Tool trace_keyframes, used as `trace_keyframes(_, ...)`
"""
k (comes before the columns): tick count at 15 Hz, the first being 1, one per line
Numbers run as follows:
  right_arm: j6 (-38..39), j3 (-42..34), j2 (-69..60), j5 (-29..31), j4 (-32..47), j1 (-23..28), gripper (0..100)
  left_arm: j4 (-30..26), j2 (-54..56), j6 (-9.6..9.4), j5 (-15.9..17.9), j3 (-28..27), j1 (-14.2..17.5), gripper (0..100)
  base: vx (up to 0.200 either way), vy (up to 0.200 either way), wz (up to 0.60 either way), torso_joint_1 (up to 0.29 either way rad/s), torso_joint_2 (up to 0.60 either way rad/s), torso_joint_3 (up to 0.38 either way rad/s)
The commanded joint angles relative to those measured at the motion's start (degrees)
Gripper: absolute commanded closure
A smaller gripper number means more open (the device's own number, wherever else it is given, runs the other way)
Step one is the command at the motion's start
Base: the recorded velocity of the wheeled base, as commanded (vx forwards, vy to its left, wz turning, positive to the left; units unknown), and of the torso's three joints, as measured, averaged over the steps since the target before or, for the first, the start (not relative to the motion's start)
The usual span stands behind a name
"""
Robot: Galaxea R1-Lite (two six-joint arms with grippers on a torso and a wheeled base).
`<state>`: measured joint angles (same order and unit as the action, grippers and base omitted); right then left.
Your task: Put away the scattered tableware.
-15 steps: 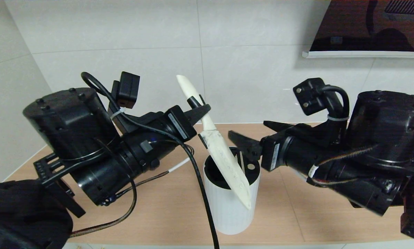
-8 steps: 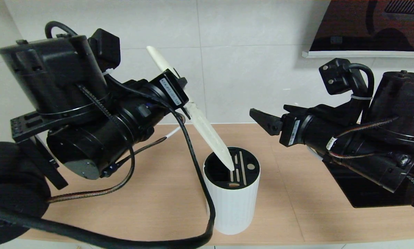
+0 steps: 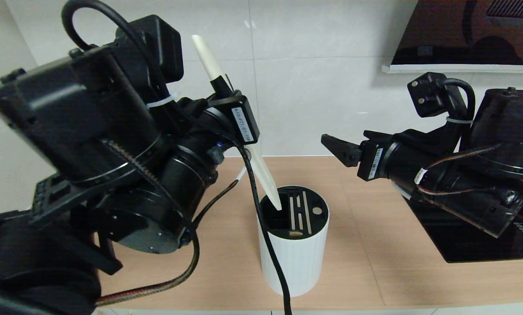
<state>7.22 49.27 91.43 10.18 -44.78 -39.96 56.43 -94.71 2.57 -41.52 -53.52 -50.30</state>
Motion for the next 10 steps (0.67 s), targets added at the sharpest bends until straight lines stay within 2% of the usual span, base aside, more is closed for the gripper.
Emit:
trace_keyframes(1,-0.01,-0.06,0.42,0.02,-0.05,0.06,0,4.92,-3.03,-3.28,-0.05,3.07,-1.29,100,0.0,0.0,0.0,0.0,0.0,0.0)
trace_keyframes(2,-0.01,-0.06,0.42,0.02,-0.05,0.06,0,12.48,-5.93,-7.67,0.04,5.53,-1.29,100,0.0,0.0,0.0,0.0,0.0,0.0)
trace_keyframes(3,-0.01,-0.06,0.42,0.02,-0.05,0.06,0,15.82,-7.42,-9.16,0.04,5.97,-1.29,100,0.0,0.0,0.0,0.0,0.0,0.0)
trace_keyframes(4,-0.01,-0.06,0.42,0.02,-0.05,0.15,0,17.13,-8.21,-9.6,0.04,5.97,-1.38,100,0.0,0.0,0.0,0.0,0.0,0.0)
trace_keyframes(10,-0.01,-0.06,0.33,0.02,-0.05,0.15,0,17.05,-8.3,-9.69,0.04,6.32,-1.38,100,0.0,0.0,0.0,0.0,0.0,0.0)
